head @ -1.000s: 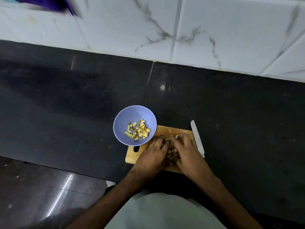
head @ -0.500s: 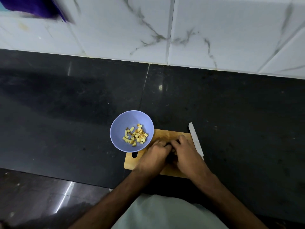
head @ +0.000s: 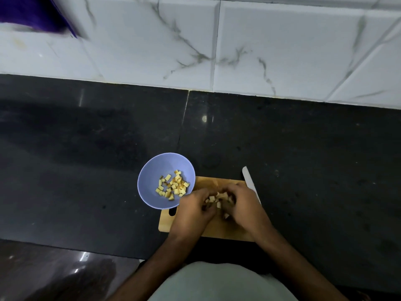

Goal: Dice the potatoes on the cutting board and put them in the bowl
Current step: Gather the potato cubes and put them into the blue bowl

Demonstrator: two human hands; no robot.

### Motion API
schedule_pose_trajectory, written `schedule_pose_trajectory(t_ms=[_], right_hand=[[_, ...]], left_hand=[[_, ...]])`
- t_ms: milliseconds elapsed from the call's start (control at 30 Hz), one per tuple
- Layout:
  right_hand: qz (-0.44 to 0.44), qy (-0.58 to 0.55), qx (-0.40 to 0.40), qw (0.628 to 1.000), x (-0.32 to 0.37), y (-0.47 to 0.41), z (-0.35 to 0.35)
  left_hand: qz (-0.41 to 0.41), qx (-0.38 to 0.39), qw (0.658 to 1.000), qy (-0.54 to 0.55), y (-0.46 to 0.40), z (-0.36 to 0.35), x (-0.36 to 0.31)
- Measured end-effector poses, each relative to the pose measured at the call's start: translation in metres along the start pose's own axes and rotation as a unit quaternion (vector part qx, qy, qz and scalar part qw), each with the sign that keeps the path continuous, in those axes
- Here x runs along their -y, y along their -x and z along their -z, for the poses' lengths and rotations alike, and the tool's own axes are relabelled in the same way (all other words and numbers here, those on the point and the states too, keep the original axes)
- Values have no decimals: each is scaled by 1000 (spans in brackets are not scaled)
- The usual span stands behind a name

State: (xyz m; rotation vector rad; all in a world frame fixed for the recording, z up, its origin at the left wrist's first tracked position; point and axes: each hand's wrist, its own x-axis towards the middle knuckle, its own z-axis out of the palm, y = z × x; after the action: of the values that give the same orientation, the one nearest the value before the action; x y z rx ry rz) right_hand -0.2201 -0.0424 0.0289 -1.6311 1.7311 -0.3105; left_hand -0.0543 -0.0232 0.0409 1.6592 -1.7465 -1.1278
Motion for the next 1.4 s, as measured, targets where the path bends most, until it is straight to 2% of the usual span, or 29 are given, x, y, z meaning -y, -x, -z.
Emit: schedule_pose_trajectory(t_ms=[233,333,400,533,667,867,1000,1167,1400], right_hand=[[-93,-249,65,962,13,0,26],[-103,-343,65,931,35,2,33],[-92,-368,69,923,53,-1,35],[-36,-324,92,941,86,-13,27],[43,-147,54,987,108,-30,4],[103,-35,40,993,116,-37,-8],[121,-53,17,991,108,-36,-5],[118,-80,-24,989,89,-29,4],[79,-72,-93,990,45,-10,22]], left_hand=[[1,-65,988,140,10,26,-28],[2,-134,981,138,9,40,-27],[23,-184,972,146,9,49,-19],[65,-222,964,134,9,67,1],[89,-224,963,121,11,75,8],[76,-256,954,135,20,77,15],[68,-255,951,161,21,74,16],[50,-219,964,143,21,62,14],[-46,-131,987,84,14,39,-4]])
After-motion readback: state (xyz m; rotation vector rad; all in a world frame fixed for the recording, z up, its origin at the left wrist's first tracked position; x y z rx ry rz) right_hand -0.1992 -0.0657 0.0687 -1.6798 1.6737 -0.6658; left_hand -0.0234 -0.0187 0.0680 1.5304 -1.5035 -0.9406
